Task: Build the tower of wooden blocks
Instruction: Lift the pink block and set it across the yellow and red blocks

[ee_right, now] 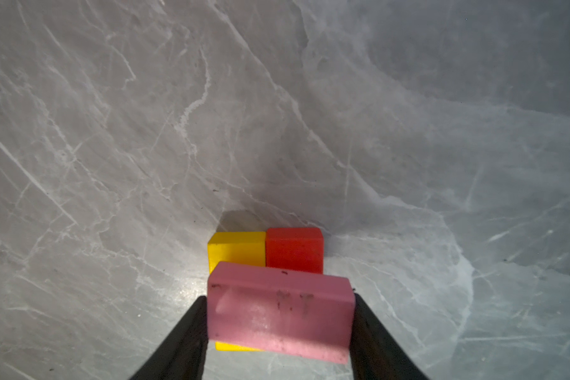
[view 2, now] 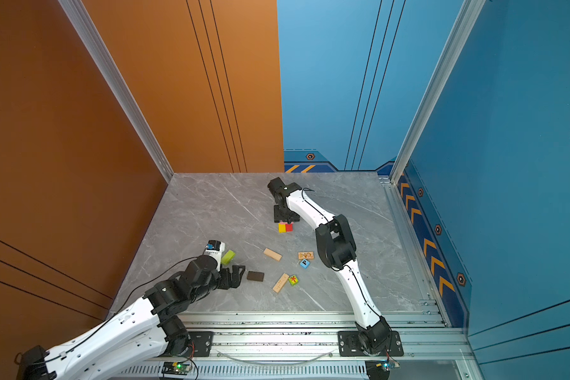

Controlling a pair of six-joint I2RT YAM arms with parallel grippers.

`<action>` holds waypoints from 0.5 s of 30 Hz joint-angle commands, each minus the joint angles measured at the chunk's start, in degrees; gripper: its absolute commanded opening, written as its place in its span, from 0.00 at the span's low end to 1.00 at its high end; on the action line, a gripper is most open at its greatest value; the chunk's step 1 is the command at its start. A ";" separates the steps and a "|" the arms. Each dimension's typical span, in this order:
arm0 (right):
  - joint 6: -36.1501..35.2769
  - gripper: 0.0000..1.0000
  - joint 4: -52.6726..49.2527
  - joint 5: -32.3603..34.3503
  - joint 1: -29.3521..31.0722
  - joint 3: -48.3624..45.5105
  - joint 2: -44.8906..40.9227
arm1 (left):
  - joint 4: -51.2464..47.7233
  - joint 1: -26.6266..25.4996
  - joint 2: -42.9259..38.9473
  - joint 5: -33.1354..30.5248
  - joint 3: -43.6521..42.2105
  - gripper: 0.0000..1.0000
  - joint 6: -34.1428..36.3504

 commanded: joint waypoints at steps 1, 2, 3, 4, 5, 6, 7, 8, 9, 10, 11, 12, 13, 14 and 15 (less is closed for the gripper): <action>-1.09 0.58 0.06 -0.75 -0.11 2.16 1.72 | 0.56 0.85 0.18 1.22 2.41 0.98 1.08; -1.09 0.58 0.03 -0.69 -0.12 2.45 1.92 | 0.60 0.90 0.25 1.27 2.45 0.98 1.08; -1.05 0.58 0.04 -0.72 -0.23 2.67 2.07 | 0.56 1.08 0.32 1.36 2.51 0.98 1.15; -1.09 0.58 0.07 -0.89 -0.28 2.89 2.30 | 0.56 1.11 0.35 1.38 2.65 0.98 1.13; -1.05 0.58 0.06 -1.11 -0.37 3.17 2.52 | 0.58 1.18 0.41 1.40 2.64 0.98 1.15; -1.09 0.58 0.04 -1.24 -0.46 3.33 2.69 | 0.56 1.24 0.50 1.37 2.67 0.98 1.23; -1.07 0.58 0.08 -1.33 -0.57 3.43 2.88 | 0.56 1.32 0.63 1.46 2.75 0.98 1.25; -1.09 0.58 0.08 -1.37 -0.59 3.55 2.97 | 0.65 1.33 0.71 1.48 2.78 0.98 1.21; -1.05 0.58 0.10 -1.42 -0.54 3.75 3.10 | 0.64 1.46 0.73 1.53 2.77 0.98 1.23; -1.07 0.59 0.09 -1.52 -0.63 3.89 3.22 | 0.78 1.52 0.95 1.62 2.75 0.98 1.21; -1.17 0.59 0.04 -1.64 -0.65 4.05 3.40 | 0.87 1.56 1.02 1.66 2.79 0.98 1.30; -1.18 0.59 0.10 -1.84 -0.63 4.20 3.62 | 0.90 1.68 1.18 1.71 2.80 0.98 1.32; -1.20 0.60 0.10 -1.91 -0.67 4.32 3.67 | 0.91 1.71 1.28 1.71 2.84 0.98 1.37; -1.25 0.60 0.10 -2.01 -0.74 4.47 3.80 | 0.99 1.77 1.44 1.79 2.88 0.98 1.35; -1.26 0.60 0.06 -2.19 -0.72 4.64 3.84 | 1.12 1.84 1.53 1.85 2.99 0.98 1.35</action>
